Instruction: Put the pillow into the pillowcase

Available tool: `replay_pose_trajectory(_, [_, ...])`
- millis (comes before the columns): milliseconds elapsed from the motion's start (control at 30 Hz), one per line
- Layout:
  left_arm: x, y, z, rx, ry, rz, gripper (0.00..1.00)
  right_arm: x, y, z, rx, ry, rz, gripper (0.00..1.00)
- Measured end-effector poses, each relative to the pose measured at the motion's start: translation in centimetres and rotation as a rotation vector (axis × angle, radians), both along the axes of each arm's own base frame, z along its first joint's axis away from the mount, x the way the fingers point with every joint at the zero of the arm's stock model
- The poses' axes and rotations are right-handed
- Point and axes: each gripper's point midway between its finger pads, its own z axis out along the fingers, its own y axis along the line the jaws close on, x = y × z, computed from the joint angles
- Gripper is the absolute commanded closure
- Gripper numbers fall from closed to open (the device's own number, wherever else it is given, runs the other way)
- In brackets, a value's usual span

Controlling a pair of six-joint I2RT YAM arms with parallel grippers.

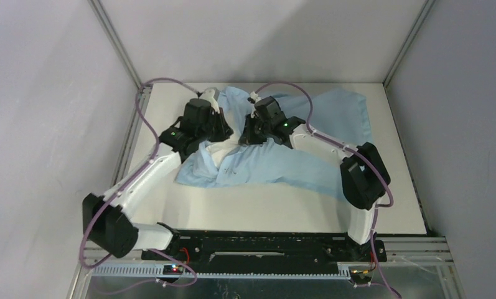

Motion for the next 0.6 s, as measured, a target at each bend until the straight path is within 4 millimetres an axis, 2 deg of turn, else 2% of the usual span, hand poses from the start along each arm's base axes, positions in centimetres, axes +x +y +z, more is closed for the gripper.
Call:
replay_pose_trajectory(67, [0.4, 0.7, -4.4, -0.003, 0.096, 0.033, 0.79, -0.3, -0.4, 1.2, 0.001, -0.014, -0.005, 1.0])
replay_pose_trajectory(100, [0.2, 1.0, -6.0, 0.002, 0.137, 0.046, 0.69, -0.5, -0.7, 2.0, 0.003, -0.025, -0.007, 1.0])
replay_pose_trajectory(167, [-0.1, 1.1, -6.6, 0.007, 0.155, 0.054, 0.6, -0.7, -1.1, 3.5, 0.004, -0.042, -0.011, 1.0])
replay_pose_trajectory(300, [0.3, 2.1, -4.0, 0.01, 0.057, 0.098, 0.44, -0.9, -1.1, 5.9, 0.012, -0.078, -0.006, 1.0])
replay_pose_trajectory(500, [1.0, 5.9, 0.7, 0.129, -0.073, 0.223, 0.3, -2.1, 0.4, 8.2, 0.007, -0.108, 0.027, 1.0])
replay_pose_trajectory(600, [1.4, 8.0, 1.0, 0.241, -0.089, 0.282, 0.27, -2.5, 1.1, 10.0, 0.013, -0.141, 0.042, 1.0])
